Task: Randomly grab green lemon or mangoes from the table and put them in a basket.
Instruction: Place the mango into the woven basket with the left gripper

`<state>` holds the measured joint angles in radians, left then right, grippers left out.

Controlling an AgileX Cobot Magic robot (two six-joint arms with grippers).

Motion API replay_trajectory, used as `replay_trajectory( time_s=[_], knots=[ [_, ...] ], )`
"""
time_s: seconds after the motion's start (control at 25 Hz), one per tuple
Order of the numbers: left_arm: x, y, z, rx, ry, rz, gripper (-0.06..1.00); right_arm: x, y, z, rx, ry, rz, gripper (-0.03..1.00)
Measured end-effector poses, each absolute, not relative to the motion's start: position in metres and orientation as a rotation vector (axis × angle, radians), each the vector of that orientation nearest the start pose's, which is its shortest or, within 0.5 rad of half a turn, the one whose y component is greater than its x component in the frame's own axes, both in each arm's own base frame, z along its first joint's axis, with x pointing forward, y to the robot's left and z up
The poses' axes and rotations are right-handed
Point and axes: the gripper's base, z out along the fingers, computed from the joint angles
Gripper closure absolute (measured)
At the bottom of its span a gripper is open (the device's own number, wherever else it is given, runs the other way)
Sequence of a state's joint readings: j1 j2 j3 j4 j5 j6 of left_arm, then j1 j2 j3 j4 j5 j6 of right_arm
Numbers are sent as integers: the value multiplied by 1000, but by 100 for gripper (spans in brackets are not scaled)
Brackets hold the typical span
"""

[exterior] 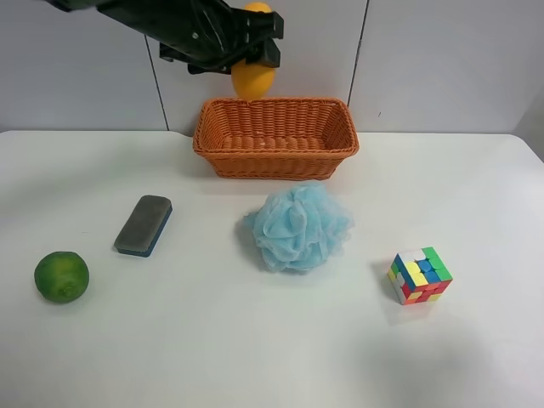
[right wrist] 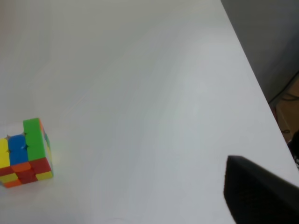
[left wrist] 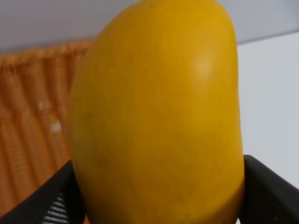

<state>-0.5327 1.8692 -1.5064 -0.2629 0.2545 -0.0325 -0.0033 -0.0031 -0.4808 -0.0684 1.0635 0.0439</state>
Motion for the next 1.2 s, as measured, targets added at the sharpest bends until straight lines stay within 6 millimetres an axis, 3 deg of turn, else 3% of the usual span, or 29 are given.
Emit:
replay_trajectory(
  time_s=[0.24,0.48,1.04,1.08,1.2],
  knots=[
    [431,-258,219,419,2138,-436,32,-3,-5,272,51,2061,-57,0],
    [447,-265,178,513,2113,-357,32,-3,-5,272,51,2061,-57,0],
    [448,-265,178,524,2093,-350,32,-3,-5,272,51,2061,-57,0],
    [448,-265,177,525,2097,-349,31,-3,-5,272,51,2061,-57,0],
    [448,-265,177,527,2101,-348,7,-3,-5,272,51,2061,-57,0]
  ],
)
